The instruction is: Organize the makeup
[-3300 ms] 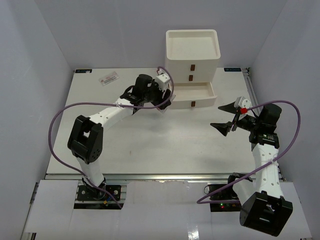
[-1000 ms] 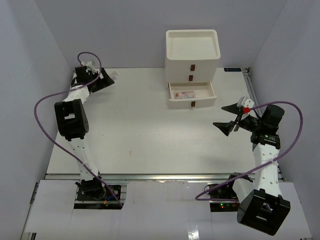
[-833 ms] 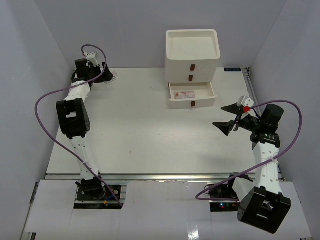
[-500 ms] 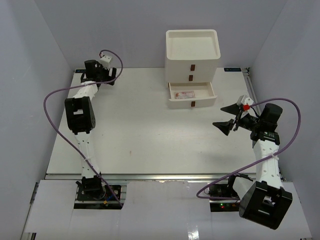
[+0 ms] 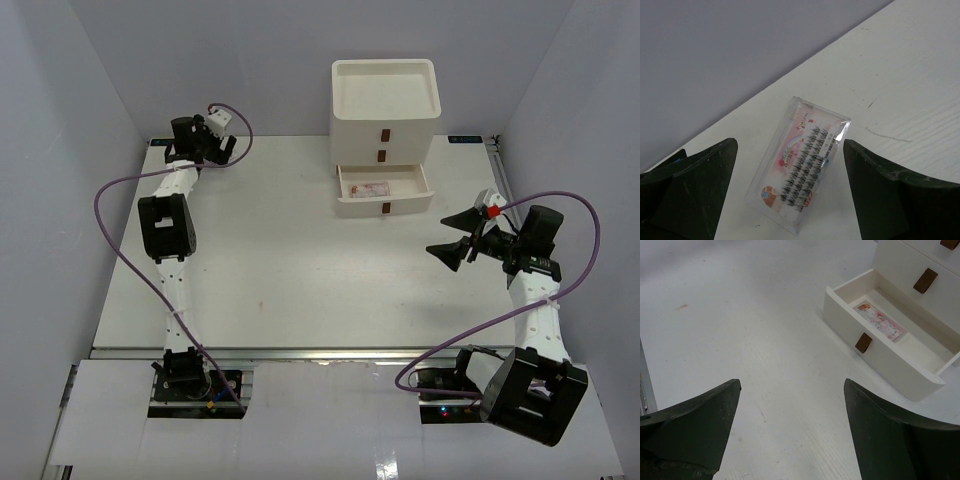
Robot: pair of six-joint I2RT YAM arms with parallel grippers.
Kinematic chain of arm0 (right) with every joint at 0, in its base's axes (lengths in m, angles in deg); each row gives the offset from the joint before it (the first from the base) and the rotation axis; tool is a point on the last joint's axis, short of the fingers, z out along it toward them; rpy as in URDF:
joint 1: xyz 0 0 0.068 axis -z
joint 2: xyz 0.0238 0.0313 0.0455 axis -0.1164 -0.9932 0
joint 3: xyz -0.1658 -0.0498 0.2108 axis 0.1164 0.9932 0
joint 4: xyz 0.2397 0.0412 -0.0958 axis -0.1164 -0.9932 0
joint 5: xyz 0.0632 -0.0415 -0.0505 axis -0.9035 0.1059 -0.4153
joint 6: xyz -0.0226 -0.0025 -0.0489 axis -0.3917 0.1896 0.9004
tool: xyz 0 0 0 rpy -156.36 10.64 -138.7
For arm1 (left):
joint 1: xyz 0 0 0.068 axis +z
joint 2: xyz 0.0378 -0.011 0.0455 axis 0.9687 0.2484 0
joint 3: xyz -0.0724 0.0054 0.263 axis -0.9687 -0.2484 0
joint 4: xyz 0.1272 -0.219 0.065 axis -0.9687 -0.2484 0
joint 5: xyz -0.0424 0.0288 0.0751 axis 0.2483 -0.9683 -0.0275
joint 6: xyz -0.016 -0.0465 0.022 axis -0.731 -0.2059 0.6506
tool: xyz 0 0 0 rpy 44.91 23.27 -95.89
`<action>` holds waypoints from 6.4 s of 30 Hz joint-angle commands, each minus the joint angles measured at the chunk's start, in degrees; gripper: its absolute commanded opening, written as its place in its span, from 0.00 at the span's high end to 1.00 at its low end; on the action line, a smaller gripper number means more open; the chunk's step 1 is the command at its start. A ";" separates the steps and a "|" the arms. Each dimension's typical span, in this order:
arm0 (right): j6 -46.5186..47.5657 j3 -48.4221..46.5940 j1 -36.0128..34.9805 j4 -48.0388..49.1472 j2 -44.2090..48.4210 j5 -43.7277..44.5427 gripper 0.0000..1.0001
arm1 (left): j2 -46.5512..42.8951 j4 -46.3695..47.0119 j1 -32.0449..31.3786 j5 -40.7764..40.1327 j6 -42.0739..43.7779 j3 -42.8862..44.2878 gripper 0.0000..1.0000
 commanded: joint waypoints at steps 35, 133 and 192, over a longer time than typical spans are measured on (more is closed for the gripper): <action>3.44 -3.61 1.45 -3.96 -0.72 -3.18 0.10 | 2.46 -0.96 3.32 6.70 -2.76 -1.04 0.07; 6.12 -4.60 1.71 -7.09 0.82 -4.65 0.10 | -7.53 -8.54 -4.18 -24.43 -59.00 0.29 0.02; 5.77 -4.94 1.71 -7.05 0.20 -3.88 0.10 | 11.56 -12.08 -14.48 -52.01 -55.93 14.93 0.10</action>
